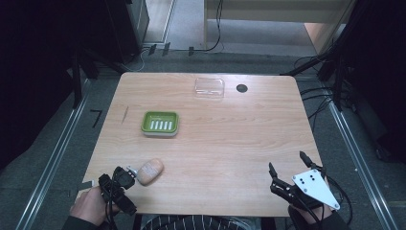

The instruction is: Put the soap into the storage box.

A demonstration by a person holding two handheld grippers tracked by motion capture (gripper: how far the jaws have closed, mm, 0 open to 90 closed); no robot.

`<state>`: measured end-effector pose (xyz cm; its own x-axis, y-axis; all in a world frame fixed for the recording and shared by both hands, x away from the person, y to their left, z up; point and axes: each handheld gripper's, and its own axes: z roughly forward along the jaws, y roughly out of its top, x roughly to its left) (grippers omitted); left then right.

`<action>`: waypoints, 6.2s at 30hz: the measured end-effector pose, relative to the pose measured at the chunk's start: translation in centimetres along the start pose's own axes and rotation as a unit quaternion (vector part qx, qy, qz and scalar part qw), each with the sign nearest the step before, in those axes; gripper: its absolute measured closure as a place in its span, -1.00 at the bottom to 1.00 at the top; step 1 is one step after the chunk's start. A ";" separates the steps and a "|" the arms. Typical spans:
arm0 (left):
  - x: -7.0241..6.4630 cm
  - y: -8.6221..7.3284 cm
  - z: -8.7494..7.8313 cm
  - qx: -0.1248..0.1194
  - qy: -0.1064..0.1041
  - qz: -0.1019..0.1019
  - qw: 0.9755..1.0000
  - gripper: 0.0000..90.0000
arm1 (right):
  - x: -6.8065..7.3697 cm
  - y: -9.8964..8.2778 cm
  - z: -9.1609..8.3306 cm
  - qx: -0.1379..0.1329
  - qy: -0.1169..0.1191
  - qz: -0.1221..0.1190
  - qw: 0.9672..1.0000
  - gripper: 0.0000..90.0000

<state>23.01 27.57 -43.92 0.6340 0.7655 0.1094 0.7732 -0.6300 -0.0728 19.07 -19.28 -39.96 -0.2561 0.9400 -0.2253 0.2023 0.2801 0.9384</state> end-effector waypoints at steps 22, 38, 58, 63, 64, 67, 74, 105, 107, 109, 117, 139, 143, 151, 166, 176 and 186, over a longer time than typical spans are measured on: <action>0.1 0.0 -0.5 -0.034 0.001 -0.003 0.999 -0.95 | 0.1 0.0 0.1 0.001 0.001 -0.001 1.000 -0.70; 0.8 1.7 -0.9 -0.050 -0.023 -0.009 0.998 -0.96 | 0.1 0.1 0.1 0.002 0.002 -0.003 1.000 -0.70; 1.6 4.2 -1.1 -0.047 -0.036 -0.003 0.998 -0.96 | 0.2 0.1 0.1 0.003 0.002 -0.004 1.000 -0.70; 1.6 5.2 -1.2 -0.059 -0.038 0.002 0.998 -0.96 | 0.1 0.0 0.1 0.002 0.002 -0.004 1.000 -0.70; 1.7 5.3 -1.2 -0.058 -0.037 0.006 0.998 -0.96 | 0.1 0.0 0.1 0.002 0.002 -0.003 1.000 -0.70; 1.7 5.7 -1.3 -0.062 -0.038 0.006 0.997 -0.97 | 0.1 0.0 0.1 0.002 0.003 -0.003 1.000 -0.70; 1.9 6.6 -1.2 -0.071 -0.038 0.010 0.997 -0.97 | 0.1 0.0 0.1 0.003 0.003 -0.003 1.000 -0.70; 2.0 9.9 0.9 -0.062 -0.032 0.043 0.997 -0.79 | 0.1 0.0 0.1 0.004 0.003 0.001 1.000 -0.70; 2.1 9.8 1.1 -0.062 -0.034 0.042 0.997 -0.77 | 0.1 0.0 0.1 0.004 0.002 0.001 1.000 -0.70; 2.2 9.8 1.2 -0.059 -0.032 0.040 0.997 -0.75 | 0.1 0.0 0.1 0.002 0.001 -0.001 1.000 -0.70; 2.3 9.6 1.3 -0.062 -0.034 0.035 0.997 -0.67 | 0.0 0.0 0.1 0.002 0.001 -0.001 1.000 -0.70; 2.2 9.1 0.7 -0.086 -0.036 0.051 0.994 -0.25 | 0.0 0.0 0.1 0.002 0.000 0.001 1.000 -0.70; 2.0 9.1 0.6 -0.092 -0.035 0.055 0.994 -0.25 | 0.0 0.0 0.1 0.002 0.001 0.001 1.000 -0.70; 2.3 9.1 -0.1 -0.100 -0.034 0.059 0.993 -0.25 | 0.0 0.0 0.1 0.001 0.001 -0.002 1.000 -0.70; 3.2 10.2 -0.6 -0.105 -0.032 0.062 0.992 -0.25 | 0.1 0.1 0.2 0.004 0.002 0.000 1.000 -0.70; 3.5 11.3 -0.8 -0.104 -0.033 0.072 0.991 -0.25 | 0.1 0.0 0.2 0.005 0.002 0.000 1.000 -0.70; 4.3 12.5 -1.6 -0.110 -0.032 0.082 0.990 -0.25 | 0.1 0.1 0.2 0.004 0.002 -0.001 1.000 -0.70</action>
<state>35.40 22.74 -42.81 0.7563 0.6524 0.0495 0.6422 -0.7547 0.1341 19.22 -19.15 -39.98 -0.2600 0.9385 -0.2272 0.2096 0.2845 0.9355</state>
